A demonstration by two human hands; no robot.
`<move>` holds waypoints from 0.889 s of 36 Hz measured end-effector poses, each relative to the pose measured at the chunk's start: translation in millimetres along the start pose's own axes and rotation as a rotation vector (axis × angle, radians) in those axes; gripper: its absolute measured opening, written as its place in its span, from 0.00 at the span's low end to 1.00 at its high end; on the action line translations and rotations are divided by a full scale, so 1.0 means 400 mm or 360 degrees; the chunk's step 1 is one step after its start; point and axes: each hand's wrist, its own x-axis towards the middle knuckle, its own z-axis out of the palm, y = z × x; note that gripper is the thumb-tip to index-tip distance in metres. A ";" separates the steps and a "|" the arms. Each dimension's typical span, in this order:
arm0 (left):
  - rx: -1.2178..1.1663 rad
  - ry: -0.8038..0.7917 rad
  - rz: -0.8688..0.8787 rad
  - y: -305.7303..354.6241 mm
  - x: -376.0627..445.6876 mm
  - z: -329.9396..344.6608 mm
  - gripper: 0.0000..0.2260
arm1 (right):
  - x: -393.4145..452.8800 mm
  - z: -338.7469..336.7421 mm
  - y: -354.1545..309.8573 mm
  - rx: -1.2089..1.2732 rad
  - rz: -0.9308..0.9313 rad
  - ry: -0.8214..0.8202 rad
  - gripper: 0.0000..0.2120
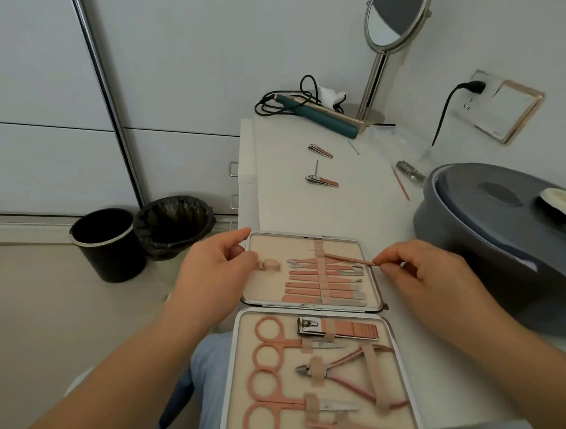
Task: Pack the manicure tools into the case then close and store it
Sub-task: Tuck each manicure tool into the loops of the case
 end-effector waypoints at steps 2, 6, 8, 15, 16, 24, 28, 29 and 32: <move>0.0001 -0.0001 -0.0004 -0.001 -0.001 -0.001 0.16 | 0.001 0.000 -0.002 -0.0007 -0.0022 -0.0013 0.09; 0.0014 -0.0019 -0.0046 -0.007 -0.005 -0.005 0.16 | 0.009 0.001 -0.007 -0.0015 -0.0049 -0.0018 0.12; 0.0002 -0.0033 -0.0067 -0.009 -0.008 -0.007 0.17 | 0.016 0.004 -0.010 -0.0020 -0.0071 -0.0018 0.13; 0.0216 -0.0091 -0.0042 0.009 0.002 -0.023 0.17 | 0.039 0.000 -0.025 -0.0242 -0.0196 -0.0066 0.07; 0.0287 -0.0089 -0.0011 0.015 0.004 -0.024 0.18 | 0.044 -0.003 -0.027 -0.0272 -0.0219 -0.0093 0.07; 0.0562 -0.0283 0.0390 0.056 -0.009 0.011 0.12 | 0.088 -0.008 -0.051 -0.0420 -0.0318 -0.0365 0.06; 0.0536 -0.0352 0.0390 0.058 -0.019 0.019 0.10 | 0.098 -0.005 -0.059 -0.0430 -0.0374 -0.0403 0.06; 0.0537 -0.0373 0.0419 0.057 -0.020 0.019 0.11 | 0.099 -0.004 -0.061 -0.0429 -0.0372 -0.0413 0.06; 0.0601 -0.0438 0.0475 0.056 -0.026 0.021 0.13 | 0.098 -0.001 -0.065 -0.0440 -0.0377 -0.0418 0.06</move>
